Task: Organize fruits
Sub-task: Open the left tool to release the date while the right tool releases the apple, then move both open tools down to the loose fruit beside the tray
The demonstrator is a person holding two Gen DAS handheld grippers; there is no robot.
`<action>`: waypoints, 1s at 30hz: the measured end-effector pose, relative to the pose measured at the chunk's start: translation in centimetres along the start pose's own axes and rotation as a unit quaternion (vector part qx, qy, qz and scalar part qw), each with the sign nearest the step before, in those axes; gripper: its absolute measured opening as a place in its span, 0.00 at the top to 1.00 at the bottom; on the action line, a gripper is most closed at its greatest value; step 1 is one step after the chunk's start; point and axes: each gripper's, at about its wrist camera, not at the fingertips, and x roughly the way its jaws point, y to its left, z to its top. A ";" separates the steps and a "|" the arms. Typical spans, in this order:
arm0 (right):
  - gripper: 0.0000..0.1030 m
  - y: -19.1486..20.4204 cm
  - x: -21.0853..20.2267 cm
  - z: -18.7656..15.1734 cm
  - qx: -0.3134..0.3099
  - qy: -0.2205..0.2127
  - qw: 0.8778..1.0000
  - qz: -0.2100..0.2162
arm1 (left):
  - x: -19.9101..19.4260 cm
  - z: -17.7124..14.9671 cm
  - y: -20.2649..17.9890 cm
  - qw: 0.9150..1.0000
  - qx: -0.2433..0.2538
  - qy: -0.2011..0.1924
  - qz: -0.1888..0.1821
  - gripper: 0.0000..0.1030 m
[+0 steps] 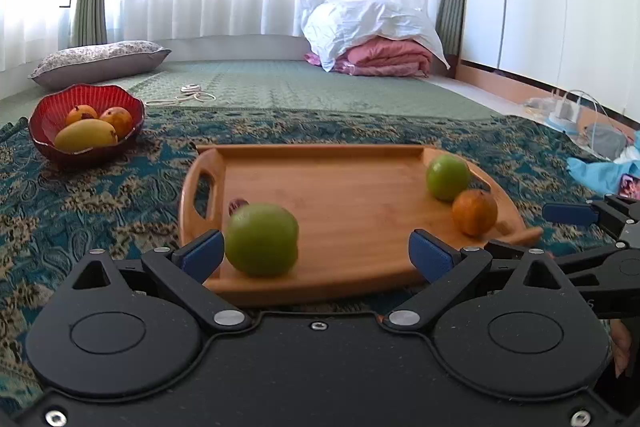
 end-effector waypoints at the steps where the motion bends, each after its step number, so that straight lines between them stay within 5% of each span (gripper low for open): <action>1: 0.06 0.0 -0.1 -0.3 0.000 -0.002 1.000 -0.004 | -0.1 -0.4 -0.2 1.000 0.003 0.000 -0.002 0.03; 19: 0.05 -0.4 -0.7 -4.1 0.020 0.009 0.999 -0.048 | -0.3 -4.5 -1.5 0.999 0.033 0.034 0.001 0.04; 30: 0.05 -1.5 -0.3 -4.7 0.043 0.026 0.997 -0.056 | -0.5 -5.2 -2.4 0.998 0.046 0.031 -0.005 0.36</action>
